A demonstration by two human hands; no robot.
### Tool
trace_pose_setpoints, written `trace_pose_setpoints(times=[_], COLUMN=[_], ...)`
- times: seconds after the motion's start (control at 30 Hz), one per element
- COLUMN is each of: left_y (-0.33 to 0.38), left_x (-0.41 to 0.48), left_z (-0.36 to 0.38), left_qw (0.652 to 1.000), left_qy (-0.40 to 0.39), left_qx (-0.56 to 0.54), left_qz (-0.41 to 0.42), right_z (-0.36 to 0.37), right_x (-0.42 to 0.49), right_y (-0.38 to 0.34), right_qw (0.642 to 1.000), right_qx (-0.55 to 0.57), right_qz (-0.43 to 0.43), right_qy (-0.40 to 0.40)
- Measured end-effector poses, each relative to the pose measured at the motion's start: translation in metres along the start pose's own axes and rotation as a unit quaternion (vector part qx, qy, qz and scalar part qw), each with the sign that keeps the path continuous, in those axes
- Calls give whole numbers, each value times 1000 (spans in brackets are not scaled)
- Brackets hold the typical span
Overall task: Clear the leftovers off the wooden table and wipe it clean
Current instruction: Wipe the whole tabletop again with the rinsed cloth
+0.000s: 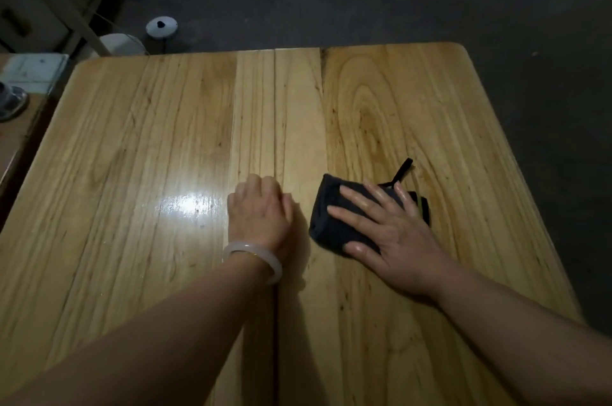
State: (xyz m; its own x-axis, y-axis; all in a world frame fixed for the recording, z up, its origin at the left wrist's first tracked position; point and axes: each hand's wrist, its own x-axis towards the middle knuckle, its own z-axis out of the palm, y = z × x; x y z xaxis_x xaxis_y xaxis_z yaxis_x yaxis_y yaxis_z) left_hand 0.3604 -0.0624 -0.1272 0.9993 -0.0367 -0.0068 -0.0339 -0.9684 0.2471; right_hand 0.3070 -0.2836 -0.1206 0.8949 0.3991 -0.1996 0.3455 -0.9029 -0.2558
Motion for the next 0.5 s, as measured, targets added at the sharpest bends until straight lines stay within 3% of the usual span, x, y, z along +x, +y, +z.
trace_pose_setpoints(times=[0.5], left_y=[19], left_x=[11], left_z=[24], left_qw=[998], left_qy=[44], left_qx=[39], left_qz=[10], right_z=[-18], right_x=[91], right_y=[41], right_qw=[998], right_qx=[-6], right_qz=[55], right_qy=[41])
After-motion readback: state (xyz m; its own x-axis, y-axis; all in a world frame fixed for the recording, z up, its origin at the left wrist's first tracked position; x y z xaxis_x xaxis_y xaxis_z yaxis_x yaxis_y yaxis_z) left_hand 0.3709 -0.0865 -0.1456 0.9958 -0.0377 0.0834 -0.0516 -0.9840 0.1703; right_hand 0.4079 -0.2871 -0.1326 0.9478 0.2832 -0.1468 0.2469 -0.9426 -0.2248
